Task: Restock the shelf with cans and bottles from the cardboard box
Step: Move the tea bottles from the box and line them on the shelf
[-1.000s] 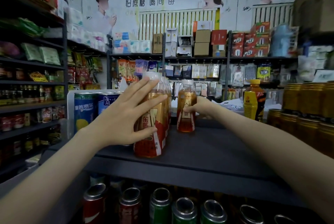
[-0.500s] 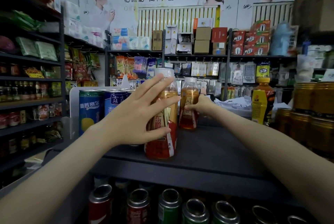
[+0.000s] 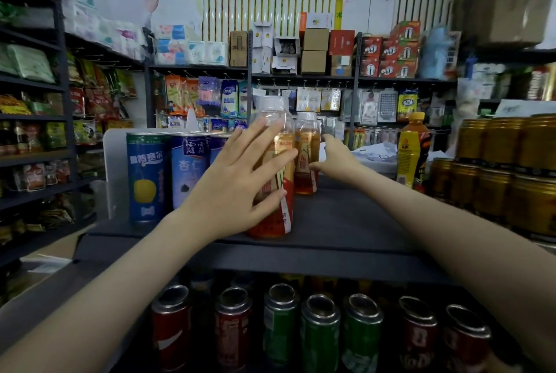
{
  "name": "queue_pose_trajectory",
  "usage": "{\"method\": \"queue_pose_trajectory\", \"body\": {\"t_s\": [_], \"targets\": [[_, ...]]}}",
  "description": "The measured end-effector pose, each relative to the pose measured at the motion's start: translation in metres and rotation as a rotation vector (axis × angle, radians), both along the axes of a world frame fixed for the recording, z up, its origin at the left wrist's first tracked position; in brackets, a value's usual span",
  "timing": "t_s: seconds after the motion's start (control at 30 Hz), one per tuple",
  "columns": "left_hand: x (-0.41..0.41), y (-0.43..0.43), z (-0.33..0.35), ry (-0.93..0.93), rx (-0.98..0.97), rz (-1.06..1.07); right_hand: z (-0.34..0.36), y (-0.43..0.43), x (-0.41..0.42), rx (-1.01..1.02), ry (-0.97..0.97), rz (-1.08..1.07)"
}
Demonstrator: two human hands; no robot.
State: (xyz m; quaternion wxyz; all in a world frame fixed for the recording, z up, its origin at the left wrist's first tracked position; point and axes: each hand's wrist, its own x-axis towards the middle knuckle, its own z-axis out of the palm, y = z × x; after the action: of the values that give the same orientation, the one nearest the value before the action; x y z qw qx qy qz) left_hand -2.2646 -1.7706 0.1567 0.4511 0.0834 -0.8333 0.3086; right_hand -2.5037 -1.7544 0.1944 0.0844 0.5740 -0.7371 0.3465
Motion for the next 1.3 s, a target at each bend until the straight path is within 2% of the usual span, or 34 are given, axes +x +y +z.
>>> {"method": "queue_pose_trajectory", "body": {"t_s": [0.1, 0.33, 0.43, 0.5, 0.63, 0.8, 0.87, 1.13, 1.3], "targets": [[0.004, 0.016, -0.015, 0.067, 0.081, 0.014, -0.009, 0.030, 0.012, 0.015, 0.050, 0.014], [0.030, 0.074, -0.065, 0.125, 0.380, 0.120, -0.031, 0.107, 0.052, -0.170, 0.032, 0.034], [0.047, 0.110, -0.093, 0.190, 0.475, 0.130, -0.057, 0.151, 0.081, -0.269, 0.042, 0.161], [0.060, 0.136, -0.119, 0.224, 0.563, 0.119, -0.088, 0.184, 0.109, -0.265, 0.064, 0.296], [0.096, 0.183, -0.187, 0.201, 0.714, 0.223, -0.163, 0.223, 0.169, -0.112, 0.089, 0.519], [0.191, 0.224, -0.287, -0.065, 0.828, 0.467, -0.254, 0.225, 0.246, 0.203, 0.053, 0.737], [0.239, 0.241, -0.317, -0.108, 0.926, 0.583, -0.285, 0.219, 0.281, 0.290, 0.051, 0.808], [0.418, 0.283, -0.437, -0.088, 1.195, 1.023, -0.413, 0.171, 0.436, 0.629, 0.081, 1.007], [0.514, 0.289, -0.528, -0.075, 1.396, 1.184, -0.517, 0.126, 0.534, 0.796, 0.156, 1.056]]}}
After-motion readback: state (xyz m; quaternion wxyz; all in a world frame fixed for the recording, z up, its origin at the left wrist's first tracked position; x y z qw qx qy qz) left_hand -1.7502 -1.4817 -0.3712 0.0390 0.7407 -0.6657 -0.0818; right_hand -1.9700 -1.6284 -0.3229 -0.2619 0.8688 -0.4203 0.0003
